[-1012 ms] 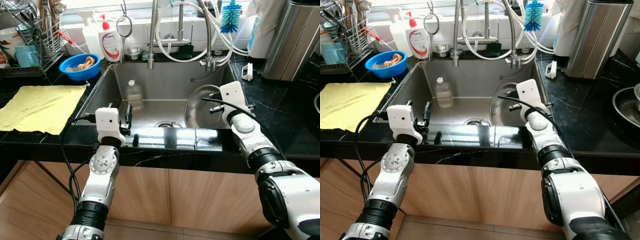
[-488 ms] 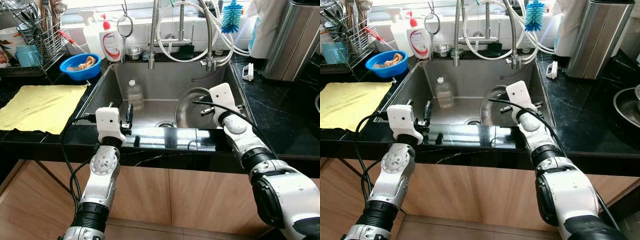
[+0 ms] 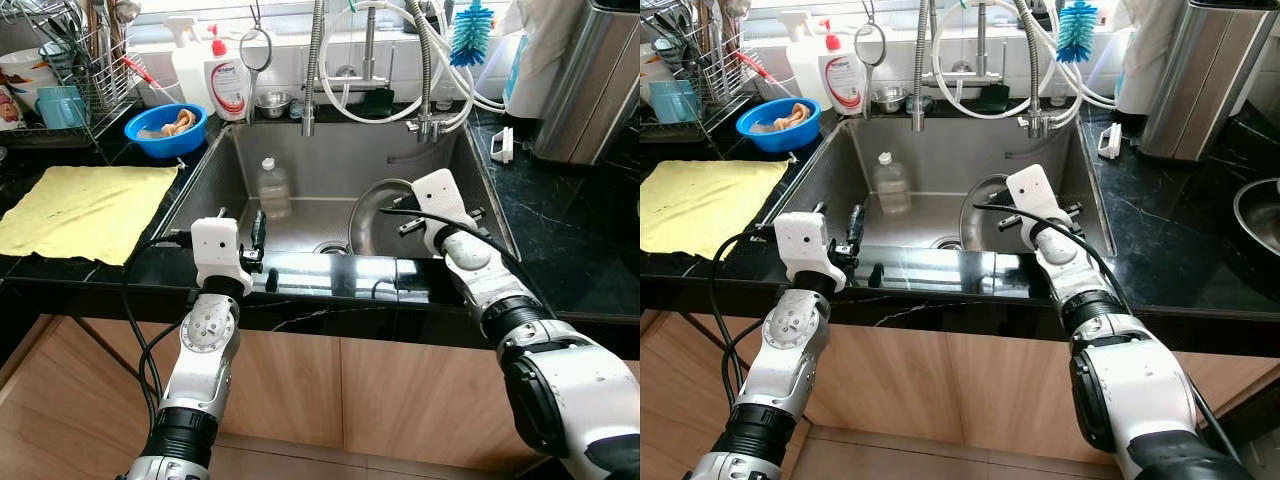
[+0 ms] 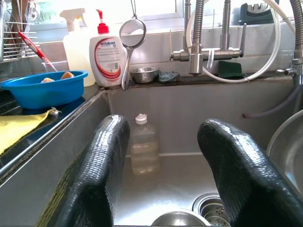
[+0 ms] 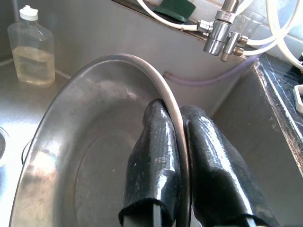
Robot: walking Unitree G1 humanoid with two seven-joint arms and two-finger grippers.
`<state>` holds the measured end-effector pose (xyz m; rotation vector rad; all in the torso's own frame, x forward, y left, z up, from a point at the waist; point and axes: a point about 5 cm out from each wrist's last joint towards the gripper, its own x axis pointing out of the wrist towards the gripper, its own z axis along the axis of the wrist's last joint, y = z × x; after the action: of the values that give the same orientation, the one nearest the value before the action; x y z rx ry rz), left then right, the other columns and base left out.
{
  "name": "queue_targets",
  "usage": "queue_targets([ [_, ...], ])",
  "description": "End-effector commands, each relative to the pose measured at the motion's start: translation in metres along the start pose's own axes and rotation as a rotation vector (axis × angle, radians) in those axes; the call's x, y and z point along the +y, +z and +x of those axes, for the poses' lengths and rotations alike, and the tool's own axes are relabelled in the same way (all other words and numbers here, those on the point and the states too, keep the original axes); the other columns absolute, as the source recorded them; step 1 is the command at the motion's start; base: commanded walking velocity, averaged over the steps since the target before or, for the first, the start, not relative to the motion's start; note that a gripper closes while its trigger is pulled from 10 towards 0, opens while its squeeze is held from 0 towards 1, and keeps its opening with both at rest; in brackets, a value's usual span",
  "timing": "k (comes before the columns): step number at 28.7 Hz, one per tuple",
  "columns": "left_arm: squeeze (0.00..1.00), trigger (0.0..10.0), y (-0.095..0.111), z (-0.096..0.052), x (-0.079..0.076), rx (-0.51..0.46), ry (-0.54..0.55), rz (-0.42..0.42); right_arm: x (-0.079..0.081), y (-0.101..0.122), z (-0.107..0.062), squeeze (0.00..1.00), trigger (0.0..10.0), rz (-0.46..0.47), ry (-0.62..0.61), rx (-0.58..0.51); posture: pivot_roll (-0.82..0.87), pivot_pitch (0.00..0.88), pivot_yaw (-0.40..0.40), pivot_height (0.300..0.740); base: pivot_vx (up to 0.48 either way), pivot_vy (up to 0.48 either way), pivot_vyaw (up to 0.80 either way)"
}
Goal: Kitchen organization
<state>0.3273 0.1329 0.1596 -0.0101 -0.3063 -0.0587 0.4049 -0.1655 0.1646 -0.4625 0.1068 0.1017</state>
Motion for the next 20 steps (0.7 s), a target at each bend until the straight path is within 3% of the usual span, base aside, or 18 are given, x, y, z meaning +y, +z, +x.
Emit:
queue_targets([
  [1, 0.0, 10.0, 0.0026, -0.0014, 0.0016, -0.009, 0.001, 0.007, 0.0043, 0.0046, 0.0013, 0.0, 10.0, -0.005, 0.02, -0.011, -0.09, 0.0, 0.047, 0.74, 0.0, 0.0, 0.0],
  [7, 0.0, 10.0, 0.0017, -0.0027, 0.0006, -0.006, -0.006, 0.007, 0.0056, 0.0029, 0.0011, 0.0, 10.0, -0.019, 0.027, -0.001, -0.09, 0.0, 0.049, 0.74, 0.0, 0.0, 0.0],
  [8, 0.0, 10.0, 0.0018, -0.0028, 0.0005, -0.006, -0.007, 0.008, 0.0066, 0.001, 0.0008, 0.18, 10.0, -0.021, 0.031, 0.008, -0.08, 0.0, 0.048, 0.74, 0.0, 0.0, 0.0],
  [12, 0.0, 10.0, 0.0018, -0.0029, 0.0004, -0.006, -0.007, 0.008, 0.0069, 0.0002, 0.0006, 0.18, 10.0, -0.02, 0.033, 0.011, -0.08, 0.0, 0.048, 0.74, 0.0, 0.0, 0.0],
  [13, 0.0, 10.0, 0.0018, -0.0029, 0.0004, -0.006, -0.007, 0.008, 0.0069, 0.0002, 0.0006, 0.35, 10.0, -0.02, 0.033, 0.011, -0.08, 0.0, 0.048, 0.74, 0.0, 0.0, 0.0],
  [14, 0.0, 10.0, 0.002, -0.003, 0.0007, -0.007, -0.008, 0.01, 0.0082, -0.0006, 0.0005, 1.0, 10.0, -0.021, 0.034, 0.014, -0.08, 0.0, 0.049, 0.74, 0.0, 0.0, 0.0],
  [20, 0.0, 10.0, 0.0023, -0.003, 0.0002, -0.007, -0.015, 0.012, 0.012, -0.0022, 0.0001, 1.0, 10.0, -0.003, 0.037, 0.017, -0.08, 0.0, 0.051, 0.74, 0.0, 0.0, 0.0],
])
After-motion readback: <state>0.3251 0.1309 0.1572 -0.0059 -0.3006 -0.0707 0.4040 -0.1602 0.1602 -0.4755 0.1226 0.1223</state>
